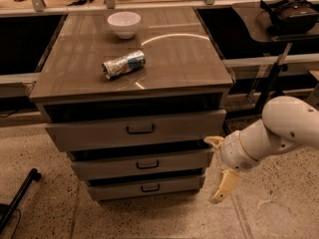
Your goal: Open bottom drawer
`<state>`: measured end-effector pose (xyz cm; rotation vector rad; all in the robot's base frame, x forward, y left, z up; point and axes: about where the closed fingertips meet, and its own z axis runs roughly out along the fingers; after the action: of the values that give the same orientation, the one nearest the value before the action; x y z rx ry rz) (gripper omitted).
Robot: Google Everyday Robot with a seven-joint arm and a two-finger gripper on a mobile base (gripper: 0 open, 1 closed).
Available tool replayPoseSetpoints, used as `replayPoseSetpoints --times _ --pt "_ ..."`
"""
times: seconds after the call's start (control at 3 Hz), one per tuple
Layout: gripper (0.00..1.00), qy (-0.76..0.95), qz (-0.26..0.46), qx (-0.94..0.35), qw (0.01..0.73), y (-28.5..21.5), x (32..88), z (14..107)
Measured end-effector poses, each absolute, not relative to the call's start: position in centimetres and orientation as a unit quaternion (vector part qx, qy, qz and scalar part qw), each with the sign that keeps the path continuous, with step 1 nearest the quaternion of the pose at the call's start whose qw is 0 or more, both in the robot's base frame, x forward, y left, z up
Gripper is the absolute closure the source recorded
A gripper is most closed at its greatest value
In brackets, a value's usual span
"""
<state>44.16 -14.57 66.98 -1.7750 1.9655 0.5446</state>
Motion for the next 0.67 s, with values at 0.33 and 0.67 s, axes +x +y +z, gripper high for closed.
replayPoseSetpoints --times 0.33,0.67 --pt "0.00 0.710 0.197 -0.641 0.217 -14.6 44.2 67.0" --pt "0.00 0.703 0.211 -0.644 0.215 -14.3 44.2 65.1"
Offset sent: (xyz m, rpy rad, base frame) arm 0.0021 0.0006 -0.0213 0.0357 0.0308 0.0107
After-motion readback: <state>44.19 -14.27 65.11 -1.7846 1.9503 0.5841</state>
